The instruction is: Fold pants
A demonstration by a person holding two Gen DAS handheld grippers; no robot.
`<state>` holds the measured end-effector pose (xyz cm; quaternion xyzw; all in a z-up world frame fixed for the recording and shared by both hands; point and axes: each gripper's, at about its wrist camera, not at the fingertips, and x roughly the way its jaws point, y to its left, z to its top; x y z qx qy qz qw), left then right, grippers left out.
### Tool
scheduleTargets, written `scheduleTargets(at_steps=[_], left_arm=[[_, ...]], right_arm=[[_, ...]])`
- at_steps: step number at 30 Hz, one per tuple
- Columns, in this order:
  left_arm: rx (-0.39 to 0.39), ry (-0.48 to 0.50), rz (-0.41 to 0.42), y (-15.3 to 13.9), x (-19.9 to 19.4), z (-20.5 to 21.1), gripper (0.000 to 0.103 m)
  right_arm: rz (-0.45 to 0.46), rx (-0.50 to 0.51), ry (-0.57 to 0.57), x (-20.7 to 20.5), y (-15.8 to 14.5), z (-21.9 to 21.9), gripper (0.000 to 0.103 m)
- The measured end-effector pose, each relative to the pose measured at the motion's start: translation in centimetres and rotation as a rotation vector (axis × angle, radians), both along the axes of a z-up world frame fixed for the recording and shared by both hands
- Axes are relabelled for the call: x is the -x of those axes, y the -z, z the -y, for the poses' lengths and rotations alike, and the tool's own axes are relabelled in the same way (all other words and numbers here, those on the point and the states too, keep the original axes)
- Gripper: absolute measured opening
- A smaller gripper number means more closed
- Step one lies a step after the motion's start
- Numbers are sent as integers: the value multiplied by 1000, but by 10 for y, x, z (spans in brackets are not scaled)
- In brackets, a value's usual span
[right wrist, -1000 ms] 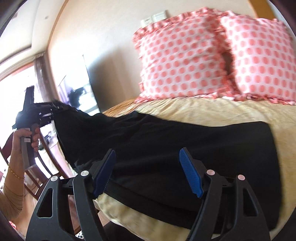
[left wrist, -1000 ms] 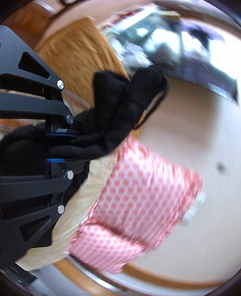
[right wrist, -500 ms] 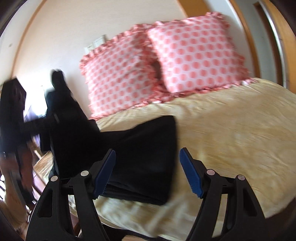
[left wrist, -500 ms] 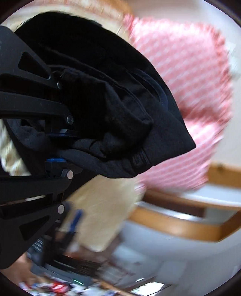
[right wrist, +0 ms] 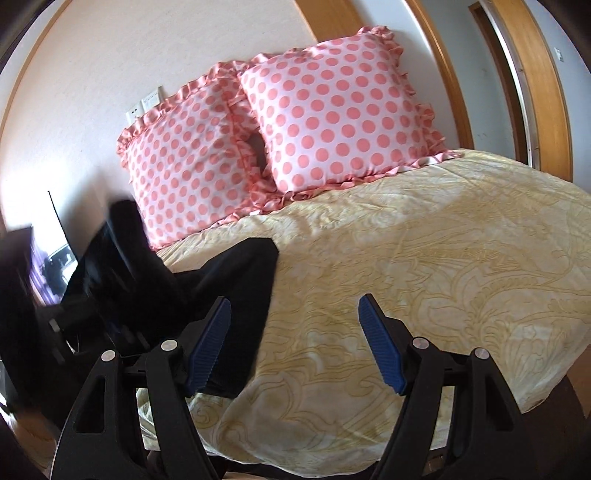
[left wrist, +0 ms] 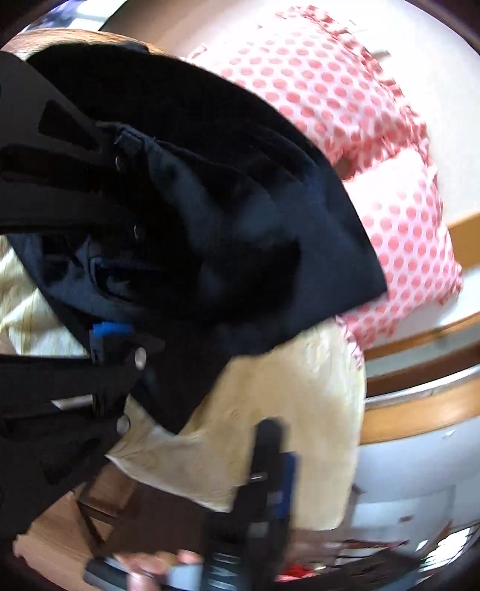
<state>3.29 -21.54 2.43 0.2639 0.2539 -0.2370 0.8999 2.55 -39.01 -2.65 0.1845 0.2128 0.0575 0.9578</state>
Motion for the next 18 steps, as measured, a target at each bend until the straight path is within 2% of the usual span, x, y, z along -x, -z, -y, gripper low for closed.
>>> scheduleTargets(at_steps=[2,3,4,5,7,10,11,14,17,18], left_arm=[[-23,19,48,2,10,5,48],[-48,36,100,3,19,6,61],[-65,43,137,4,25,7,69],[-86,45,181,5,31,9,72],[-98,73,239,8,46,6,83],[-69,114,229,13,50,-6,84],[-33,141,219,12,55,-15,87],[7,179,251,10,73,-32,96],[16,179,267,13,89,-49,97],[30,174,259,14,95,-60,97]], right_arm=[[3,22,16,3,-3,3,73],[7,28,19,3,-5,4,73],[14,32,27,4,-8,7,73],[28,34,33,5,-13,11,73],[59,36,26,7,-23,16,73],[105,67,-17,10,-41,14,73],[131,90,-60,13,-50,9,73],[204,193,-207,18,-76,-21,73],[262,313,-376,23,-98,-64,74],[274,346,-424,24,-103,-79,79]])
